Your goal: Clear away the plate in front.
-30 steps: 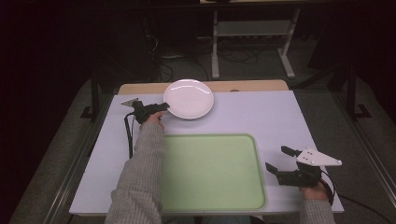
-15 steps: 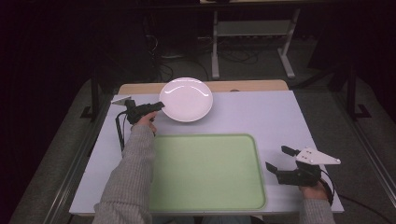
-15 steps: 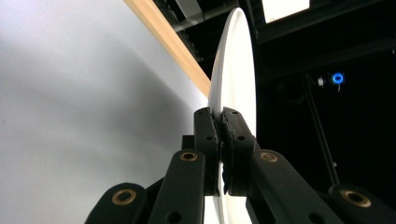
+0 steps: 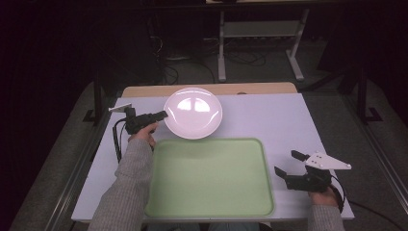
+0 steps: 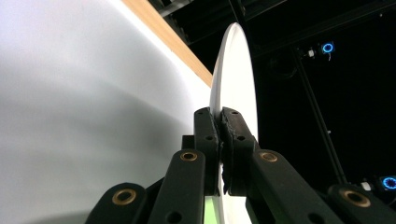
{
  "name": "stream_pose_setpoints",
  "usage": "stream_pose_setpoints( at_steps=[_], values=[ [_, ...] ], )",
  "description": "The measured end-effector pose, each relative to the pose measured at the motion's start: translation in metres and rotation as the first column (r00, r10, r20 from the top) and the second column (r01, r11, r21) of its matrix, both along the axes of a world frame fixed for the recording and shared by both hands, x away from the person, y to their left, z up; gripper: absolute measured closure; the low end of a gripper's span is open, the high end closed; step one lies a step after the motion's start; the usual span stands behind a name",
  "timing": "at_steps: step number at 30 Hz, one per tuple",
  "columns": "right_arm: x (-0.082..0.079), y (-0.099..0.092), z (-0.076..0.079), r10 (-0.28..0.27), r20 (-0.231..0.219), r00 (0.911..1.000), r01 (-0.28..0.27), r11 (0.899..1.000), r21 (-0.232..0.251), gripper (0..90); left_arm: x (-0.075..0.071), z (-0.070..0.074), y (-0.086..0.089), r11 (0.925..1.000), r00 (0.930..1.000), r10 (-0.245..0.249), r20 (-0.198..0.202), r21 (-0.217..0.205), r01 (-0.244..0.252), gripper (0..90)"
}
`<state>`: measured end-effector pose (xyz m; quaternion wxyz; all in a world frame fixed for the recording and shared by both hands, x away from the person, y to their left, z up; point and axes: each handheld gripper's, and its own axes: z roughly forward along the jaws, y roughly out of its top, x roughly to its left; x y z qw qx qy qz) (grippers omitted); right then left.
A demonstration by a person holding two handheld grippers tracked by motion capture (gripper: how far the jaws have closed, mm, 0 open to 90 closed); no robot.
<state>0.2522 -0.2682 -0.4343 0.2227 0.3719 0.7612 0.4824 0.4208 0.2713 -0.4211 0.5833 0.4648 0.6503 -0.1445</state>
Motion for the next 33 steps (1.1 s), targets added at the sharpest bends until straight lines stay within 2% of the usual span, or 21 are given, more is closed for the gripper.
stream_pose_setpoints(
  at_steps=[2,3,9,11,12,15,18,20,22,24,28,33],
  values=[
    [0.000,0.001,-0.001,0.002,-0.003,1.0000,-0.002,1.000,-0.006,13.3,-0.004,0.001,-0.002,0.9998,0.9999,-0.015,0.006,0.014,0.015,86.2],
    [0.000,0.001,-0.001,0.003,-0.001,1.0000,-0.003,1.000,-0.009,13.3,-0.007,0.001,-0.003,0.9998,0.9999,-0.012,0.010,0.013,0.012,86.2],
    [0.000,0.000,-0.002,-0.006,-0.008,0.9999,0.006,1.000,-0.013,13.3,-0.021,-0.001,-0.010,0.9975,0.9972,-0.070,0.027,0.002,0.070,86.6],
    [0.000,-0.001,-0.002,-0.013,-0.004,0.9999,0.012,1.000,-0.012,13.3,-0.026,0.000,-0.012,0.9967,0.9960,-0.080,0.039,0.012,0.080,86.4],
    [0.000,-0.001,-0.002,-0.017,-0.002,0.9998,0.017,1.000,-0.012,13.3,-0.030,0.000,-0.015,0.9950,0.9945,-0.095,0.045,0.035,0.093,86.2],
    [-0.002,-0.005,-0.001,-0.034,0.007,0.9994,0.034,0.999,-0.005,13.3,-0.038,-0.001,-0.018,0.9913,0.9922,-0.119,0.038,0.063,0.116,86.2],
    [-0.001,-0.007,-0.001,-0.047,0.007,0.9989,0.047,0.999,0.004,13.3,-0.045,-0.004,-0.022,0.9877,0.9885,-0.145,0.042,0.065,0.142,86.2],
    [0.000,-0.007,-0.001,-0.050,0.008,0.9987,0.050,0.999,0.003,13.3,-0.051,-0.008,-0.024,0.9859,0.9859,-0.163,0.038,0.044,0.161,86.3],
    [0.000,-0.007,-0.001,-0.053,0.007,0.9986,0.053,0.999,0.003,13.3,-0.058,-0.011,-0.025,0.9828,0.9822,-0.182,0.048,0.044,0.179,86.5],
    [0.000,-0.007,-0.001,-0.055,0.006,0.9985,0.055,0.998,0.002,13.3,-0.064,-0.012,-0.025,0.9824,0.9814,-0.183,0.057,0.048,0.181,86.4],
    [0.000,-0.007,-0.001,-0.059,0.003,0.9982,0.059,0.998,0.001,13.3,-0.076,-0.018,-0.023,0.9783,0.9790,-0.199,0.045,0.069,0.195,86.2],
    [0.001,-0.007,-0.003,-0.063,-0.006,0.9980,0.063,0.998,0.000,13.3,-0.088,-0.032,-0.025,0.9750,0.9765,-0.214,0.023,0.064,0.213,86.1]
  ],
)
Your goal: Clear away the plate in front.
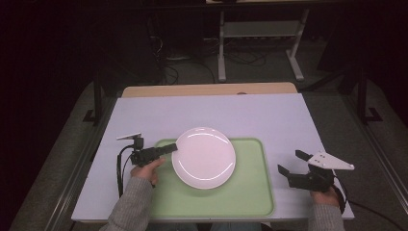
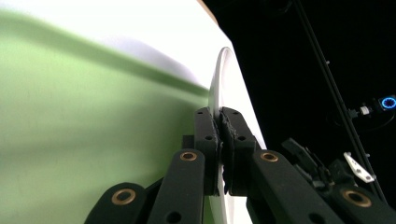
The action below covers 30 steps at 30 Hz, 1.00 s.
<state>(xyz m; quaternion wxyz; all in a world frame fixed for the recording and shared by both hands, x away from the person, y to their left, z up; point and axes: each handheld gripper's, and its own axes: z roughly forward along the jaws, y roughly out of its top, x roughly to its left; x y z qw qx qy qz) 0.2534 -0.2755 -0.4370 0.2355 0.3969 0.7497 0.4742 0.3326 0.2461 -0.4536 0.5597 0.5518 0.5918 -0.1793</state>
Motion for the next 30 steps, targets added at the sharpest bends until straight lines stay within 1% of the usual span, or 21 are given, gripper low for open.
stream_pose_setpoints(
  at_steps=[2,3,4,5,7,9,13,16,17,19,20,21,22,23,25,27,28,29,30],
  values=[
    [0.001,0.001,0.000,0.004,-0.003,1.0000,-0.004,1.000,-0.002,13.3,-0.003,-0.003,-0.004,0.9995,0.9997,-0.022,0.004,0.024,0.022,86.2],
    [0.001,0.001,0.000,0.006,-0.004,1.0000,-0.006,1.000,-0.004,13.3,-0.003,-0.004,-0.006,0.9981,0.9994,-0.034,0.001,0.052,0.034,86.4],
    [0.001,0.002,0.000,0.006,-0.004,1.0000,-0.006,1.000,-0.005,13.3,-0.004,-0.005,-0.007,0.9966,0.9989,-0.046,-0.005,0.068,0.046,86.9],
    [0.001,0.002,0.000,0.007,-0.003,1.0000,-0.007,1.000,-0.005,13.3,-0.004,-0.007,-0.007,0.9963,0.9984,-0.055,-0.016,0.065,0.056,87.0],
    [0.001,0.002,0.000,0.009,-0.002,1.0000,-0.009,1.000,-0.004,13.3,-0.006,-0.007,-0.007,0.9918,0.9980,-0.061,-0.016,0.111,0.063,87.8],
    [0.001,0.002,0.000,0.010,0.002,1.0000,-0.010,1.000,-0.004,13.3,-0.008,-0.007,-0.006,0.9915,0.9978,-0.062,-0.023,0.113,0.064,87.7],
    [-0.001,0.003,0.001,0.014,0.010,0.9998,-0.014,1.000,-0.002,13.3,-0.011,-0.005,-0.005,0.9843,0.9977,-0.056,-0.039,0.165,0.062,87.5],
    [-0.001,0.003,0.002,0.016,0.010,0.9998,-0.016,1.000,-0.007,13.3,-0.012,-0.004,-0.005,0.9809,0.9978,-0.050,-0.043,0.186,0.057,87.2],
    [-0.001,0.003,0.002,0.017,0.011,0.9998,-0.017,1.000,-0.006,13.3,-0.013,-0.004,-0.005,0.9790,0.9978,-0.052,-0.040,0.195,0.059,86.9],
    [-0.001,0.004,0.002,0.020,0.012,0.9997,-0.020,1.000,-0.009,13.3,-0.014,-0.003,-0.006,0.9721,0.9978,-0.056,-0.035,0.226,0.062,86.3],
    [-0.001,0.004,0.002,0.022,0.010,0.9997,-0.022,1.000,-0.009,13.3,-0.014,-0.003,-0.005,0.9703,0.9976,-0.058,-0.036,0.233,0.065,85.9],
    [-0.001,0.004,0.002,0.023,0.009,0.9997,-0.023,1.000,-0.009,13.3,-0.015,-0.003,-0.005,0.9708,0.9979,-0.052,-0.039,0.232,0.060,85.8],
    [-0.001,0.004,0.002,0.023,0.009,0.9997,-0.023,1.000,-0.008,13.3,-0.015,-0.002,-0.004,0.9692,0.9980,-0.050,-0.039,0.239,0.058,85.8],
    [-0.001,0.004,0.002,0.023,0.009,0.9997,-0.023,1.000,-0.006,13.3,-0.015,-0.001,-0.004,0.9655,0.9979,-0.056,-0.034,0.253,0.062,85.8],
    [-0.002,0.005,0.002,0.023,0.008,0.9997,-0.023,1.000,-0.007,13.3,-0.014,0.000,-0.004,0.9614,0.9972,-0.067,-0.033,0.265,0.073,85.8],
    [-0.002,0.005,0.002,0.025,0.015,0.9996,-0.025,1.000,-0.012,13.3,-0.012,0.001,-0.004,0.9510,0.9958,-0.084,-0.037,0.295,0.092,85.7],
    [-0.002,0.006,0.002,0.025,0.016,0.9996,-0.025,1.000,-0.015,13.2,-0.012,0.001,-0.004,0.9452,0.9960,-0.083,-0.034,0.314,0.090,85.5],
    [-0.002,0.007,0.002,0.030,0.019,0.9994,-0.029,0.999,-0.024,13.3,-0.013,0.003,-0.003,0.9397,0.9970,-0.077,-0.006,0.334,0.075,87.3],
    [-0.003,0.008,0.002,0.033,0.017,0.9993,-0.033,0.999,-0.027,13.3,-0.012,0.005,-0.001,0.9420,0.9966,-0.082,-0.005,0.326,0.079,90.0]
  ],
)
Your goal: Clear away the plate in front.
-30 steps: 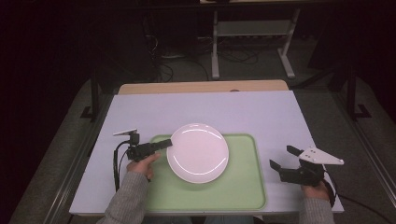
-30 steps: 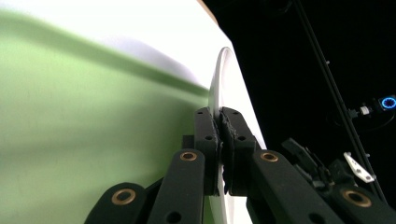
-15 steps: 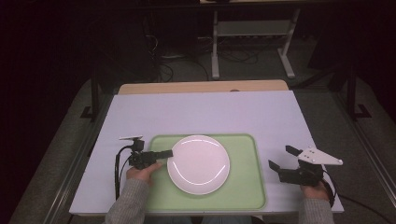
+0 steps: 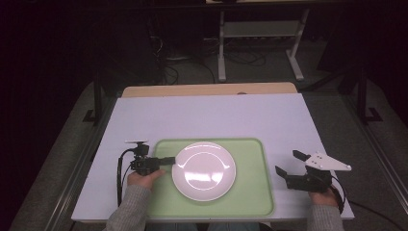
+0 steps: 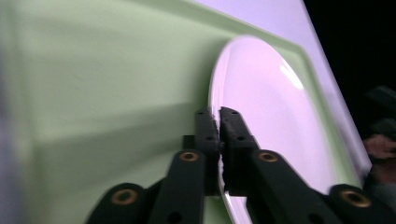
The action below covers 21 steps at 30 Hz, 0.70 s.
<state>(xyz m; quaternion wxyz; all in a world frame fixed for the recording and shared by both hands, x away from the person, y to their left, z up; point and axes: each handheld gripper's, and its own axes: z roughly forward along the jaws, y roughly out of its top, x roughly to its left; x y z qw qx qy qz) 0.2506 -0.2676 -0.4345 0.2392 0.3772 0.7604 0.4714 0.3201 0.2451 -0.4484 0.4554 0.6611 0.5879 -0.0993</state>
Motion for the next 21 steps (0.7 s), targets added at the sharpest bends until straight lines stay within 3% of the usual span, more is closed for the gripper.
stream_pose_setpoints(
  at_steps=[12,19,21],
  values=[
    [0.000,0.002,-0.001,0.008,-0.004,1.0000,-0.008,1.000,-0.011,13.3,-0.006,0.006,-0.007,0.9963,0.9956,-0.049,0.080,0.074,0.044,90.0],
    [0.000,0.002,-0.001,0.007,-0.006,1.0000,-0.007,1.000,-0.013,13.3,-0.012,0.014,-0.007,0.9867,0.9851,-0.094,0.144,0.145,0.073,90.0],
    [0.000,0.002,-0.001,0.007,-0.008,0.9999,-0.008,1.000,-0.013,13.3,-0.013,0.017,-0.006,0.9860,0.9806,-0.102,0.167,0.147,0.078,90.0]
  ],
)
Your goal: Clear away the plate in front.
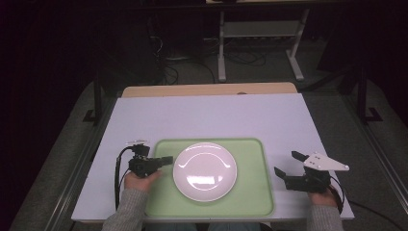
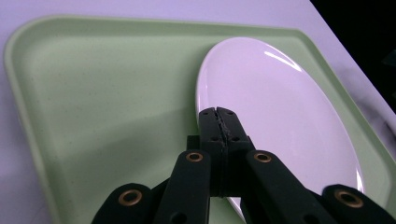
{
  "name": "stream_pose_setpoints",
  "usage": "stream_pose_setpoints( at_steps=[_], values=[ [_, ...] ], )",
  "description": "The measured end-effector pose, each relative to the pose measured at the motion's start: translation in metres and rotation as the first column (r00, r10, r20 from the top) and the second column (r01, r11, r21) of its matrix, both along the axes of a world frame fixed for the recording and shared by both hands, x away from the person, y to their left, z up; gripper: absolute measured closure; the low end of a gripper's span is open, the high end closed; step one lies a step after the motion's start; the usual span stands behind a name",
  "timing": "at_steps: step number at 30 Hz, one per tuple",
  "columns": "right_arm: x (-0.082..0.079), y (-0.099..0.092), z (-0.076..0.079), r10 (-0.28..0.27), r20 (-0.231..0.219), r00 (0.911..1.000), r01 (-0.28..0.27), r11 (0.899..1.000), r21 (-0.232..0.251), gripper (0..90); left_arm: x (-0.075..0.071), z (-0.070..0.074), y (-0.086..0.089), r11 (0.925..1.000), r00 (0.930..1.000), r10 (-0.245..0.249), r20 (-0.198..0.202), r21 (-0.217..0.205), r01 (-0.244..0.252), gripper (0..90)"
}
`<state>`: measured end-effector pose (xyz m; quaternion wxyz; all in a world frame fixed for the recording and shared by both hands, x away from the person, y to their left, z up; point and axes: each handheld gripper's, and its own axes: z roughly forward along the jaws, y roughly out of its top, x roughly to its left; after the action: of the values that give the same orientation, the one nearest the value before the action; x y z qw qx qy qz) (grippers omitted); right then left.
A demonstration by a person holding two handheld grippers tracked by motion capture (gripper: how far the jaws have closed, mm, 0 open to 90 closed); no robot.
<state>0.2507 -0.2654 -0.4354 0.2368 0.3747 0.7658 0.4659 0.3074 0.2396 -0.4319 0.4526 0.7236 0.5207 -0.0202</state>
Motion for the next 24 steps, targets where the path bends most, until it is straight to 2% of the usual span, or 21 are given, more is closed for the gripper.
stream_pose_setpoints(
  at_steps=[4,10,16,22,24],
  values=[
    [0.000,0.000,0.000,-0.002,-0.002,1.0000,0.002,1.000,-0.005,13.3,-0.002,0.005,0.002,0.9994,0.9988,-0.021,0.045,0.028,0.020,89.9],
    [0.001,0.000,-0.001,-0.005,-0.002,1.0000,0.005,1.000,-0.006,13.3,-0.005,0.012,0.006,0.9970,0.9942,-0.059,0.090,0.055,0.054,86.7],
    [0.001,0.000,-0.001,-0.007,-0.004,1.0000,0.007,1.000,-0.008,13.3,-0.007,0.015,0.009,0.9945,0.9871,-0.084,0.136,0.074,0.075,85.0],
    [0.001,-0.001,-0.001,-0.009,-0.004,0.9999,0.009,1.000,-0.011,13.3,-0.013,0.018,0.015,0.9901,0.9741,-0.106,0.200,0.113,0.084,82.3],
    [0.001,-0.001,-0.001,-0.012,-0.009,0.9999,0.012,1.000,-0.012,13.3,-0.014,0.018,0.019,0.9907,0.9721,-0.104,0.210,0.108,0.083,80.6]
  ],
)
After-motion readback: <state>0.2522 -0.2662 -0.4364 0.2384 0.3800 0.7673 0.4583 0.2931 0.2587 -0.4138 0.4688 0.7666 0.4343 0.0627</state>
